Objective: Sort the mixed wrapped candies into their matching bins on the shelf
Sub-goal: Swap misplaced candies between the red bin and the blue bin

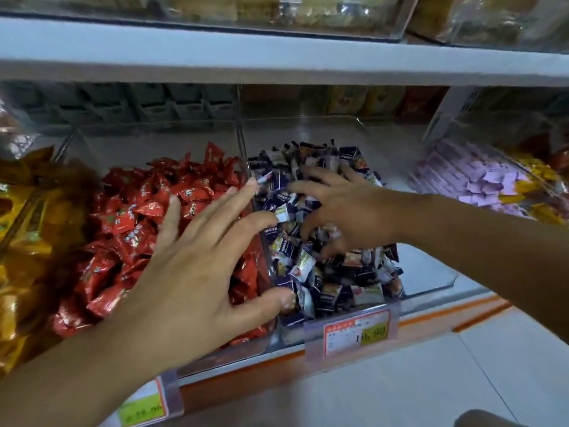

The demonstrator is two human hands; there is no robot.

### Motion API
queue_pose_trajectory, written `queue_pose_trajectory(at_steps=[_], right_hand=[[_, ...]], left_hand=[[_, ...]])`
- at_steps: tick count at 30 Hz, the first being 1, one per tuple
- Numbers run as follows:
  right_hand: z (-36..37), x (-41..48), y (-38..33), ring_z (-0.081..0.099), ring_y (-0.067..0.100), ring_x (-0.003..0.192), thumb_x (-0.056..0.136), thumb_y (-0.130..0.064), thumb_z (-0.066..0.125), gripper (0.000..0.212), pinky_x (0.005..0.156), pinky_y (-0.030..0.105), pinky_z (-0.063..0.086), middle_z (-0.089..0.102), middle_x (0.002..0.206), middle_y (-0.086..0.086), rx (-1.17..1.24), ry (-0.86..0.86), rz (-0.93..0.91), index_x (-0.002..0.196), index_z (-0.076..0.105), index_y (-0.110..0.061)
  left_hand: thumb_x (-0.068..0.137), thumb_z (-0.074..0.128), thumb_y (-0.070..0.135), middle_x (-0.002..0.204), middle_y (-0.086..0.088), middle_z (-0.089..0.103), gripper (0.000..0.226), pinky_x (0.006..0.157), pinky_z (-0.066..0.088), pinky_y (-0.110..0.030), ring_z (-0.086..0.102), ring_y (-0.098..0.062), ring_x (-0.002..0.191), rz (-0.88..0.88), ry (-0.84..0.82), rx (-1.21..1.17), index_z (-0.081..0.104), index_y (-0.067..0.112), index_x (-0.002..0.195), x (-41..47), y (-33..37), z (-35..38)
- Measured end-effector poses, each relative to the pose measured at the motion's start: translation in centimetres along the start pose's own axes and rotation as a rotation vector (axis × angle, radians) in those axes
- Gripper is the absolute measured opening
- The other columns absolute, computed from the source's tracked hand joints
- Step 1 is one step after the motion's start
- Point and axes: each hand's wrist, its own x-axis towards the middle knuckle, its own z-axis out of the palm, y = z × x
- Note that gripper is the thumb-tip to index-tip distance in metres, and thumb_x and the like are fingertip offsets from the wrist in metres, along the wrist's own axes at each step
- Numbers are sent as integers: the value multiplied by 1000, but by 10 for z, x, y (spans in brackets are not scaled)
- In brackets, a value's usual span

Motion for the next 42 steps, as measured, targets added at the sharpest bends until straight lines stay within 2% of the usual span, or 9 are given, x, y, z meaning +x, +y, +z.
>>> queue_pose_trajectory(at_steps=[5,9,12,18,24,29,34,37,42], right_hand=[[-17,-24,19,-15,16,147,80,-53,68,33,113,65,3,-6,160,-19,145,55,93,113,61,-52],[-23,-41,-17,-18,11,145,78,-51,71,40,115,61,-3,3,159,-20,317,-2,-154,115,59,-57],[-5,-23,-50,-16,17,146,80,-44,71,39,113,62,-11,14,157,-3,329,-29,-283,117,61,-51],[10,4,-32,-28,22,143,88,-52,58,39,111,63,-16,0,158,-7,94,0,-161,126,50,-56],[-5,-6,0,-16,20,147,87,-44,63,28,115,62,-3,4,160,-13,38,82,-47,114,62,-52],[-18,-37,-2,-23,13,144,86,-44,65,42,118,51,-10,-10,158,-20,169,-84,-30,121,52,-61],[-3,-47,-22,-33,18,141,83,-20,63,78,114,60,-14,-23,156,-16,-62,-288,-137,134,28,-67],[7,-28,-18,-26,26,144,76,-31,74,80,113,65,-7,-19,158,-8,-147,-226,-154,137,30,-60],[7,-4,-10,-7,22,147,73,-28,76,61,117,54,2,-2,160,-12,-11,-29,-126,122,53,-57]], left_hand=[[81,25,84,161,17,5,72,116,5,-60,15,-9,146,5,16,-2,31,43,140,0,-1,2],[80,27,82,161,16,3,73,116,4,-58,13,-9,147,1,21,9,29,43,141,1,1,3],[79,35,78,161,13,8,72,115,6,-58,11,-10,148,5,28,24,33,39,139,2,1,4],[78,34,79,160,17,5,67,117,2,-54,6,-6,148,-6,29,-27,32,43,135,1,1,2],[80,31,79,161,14,8,69,117,3,-55,7,-8,148,-6,21,-11,34,40,138,0,3,1],[75,45,70,161,5,12,86,117,-14,-26,12,-20,148,-31,2,60,32,27,149,2,3,5],[73,53,72,162,9,-1,94,118,-5,-39,2,-18,149,-23,-35,119,20,34,152,3,-3,14],[74,55,75,162,11,-5,95,118,0,-44,-1,-17,149,-28,-42,124,16,37,152,3,-5,17],[74,54,74,162,11,2,92,117,-10,-31,4,-16,149,-29,-45,71,23,36,151,3,0,16]])
